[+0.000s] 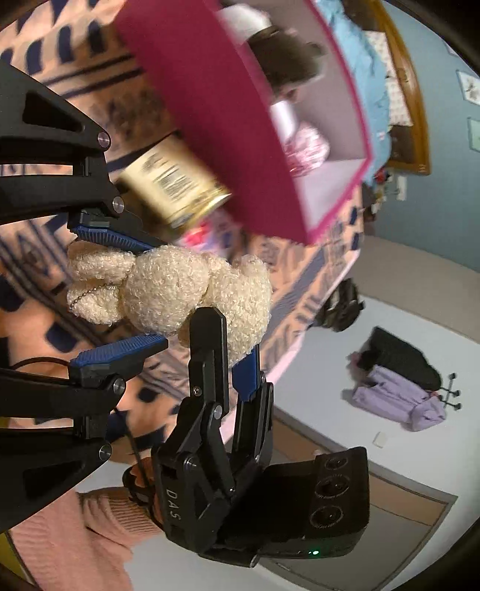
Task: Organize objects
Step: 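Carry the cream bear with the right gripper over the magenta box, then lower the bear into the box and open the right gripper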
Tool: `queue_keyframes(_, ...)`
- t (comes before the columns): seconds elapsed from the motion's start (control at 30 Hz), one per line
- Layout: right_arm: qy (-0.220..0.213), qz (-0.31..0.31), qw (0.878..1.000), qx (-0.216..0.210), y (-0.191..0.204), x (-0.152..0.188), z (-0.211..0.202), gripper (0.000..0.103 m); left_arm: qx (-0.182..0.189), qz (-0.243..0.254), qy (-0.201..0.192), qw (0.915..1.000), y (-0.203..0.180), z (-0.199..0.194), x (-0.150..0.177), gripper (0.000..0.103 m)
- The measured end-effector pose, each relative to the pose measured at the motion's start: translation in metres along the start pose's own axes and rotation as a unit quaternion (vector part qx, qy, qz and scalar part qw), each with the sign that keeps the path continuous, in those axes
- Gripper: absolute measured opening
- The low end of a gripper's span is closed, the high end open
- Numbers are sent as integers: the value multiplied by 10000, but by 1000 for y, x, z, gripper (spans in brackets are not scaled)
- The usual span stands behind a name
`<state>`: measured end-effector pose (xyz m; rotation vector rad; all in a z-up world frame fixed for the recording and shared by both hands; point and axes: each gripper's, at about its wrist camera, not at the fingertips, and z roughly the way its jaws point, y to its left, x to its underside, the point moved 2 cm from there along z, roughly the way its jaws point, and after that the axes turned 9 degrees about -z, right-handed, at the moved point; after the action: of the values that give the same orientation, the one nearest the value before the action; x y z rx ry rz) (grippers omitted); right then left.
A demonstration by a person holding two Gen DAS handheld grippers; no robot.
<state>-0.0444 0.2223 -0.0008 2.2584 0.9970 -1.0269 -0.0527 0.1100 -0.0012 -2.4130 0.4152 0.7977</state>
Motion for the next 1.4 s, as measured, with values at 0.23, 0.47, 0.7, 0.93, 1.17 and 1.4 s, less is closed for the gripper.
queue_keyframes(0.23,-301,-625,9974,200,-5,-68,-1,39,-249,-142,-613,9977,8,-31,-50,44)
queue_keyframes(0.47,-318,-947,9945,301,-20,-115,16,39,-567,-302,-890,9940,32,-38,-101,44)
queue_keyframes(0.7,-118,-1093,9929,450,-44,-141,42,39,-754,-508,-879,9920,58,-20,-133,44)
queue_keyframes(0.93,182,-1001,9937,465,-72,-154,73,39,-891,-737,-811,9900,82,2,-153,44)
queue_keyframes(1.17,507,-1068,9925,301,-86,-161,107,39,-1034,-1040,-640,9871,109,23,-159,44)
queue_keyframes(1.4,888,-1162,9887,327,-97,-169,142,39,-1249,-1290,-404,9829,130,41,-166,44)
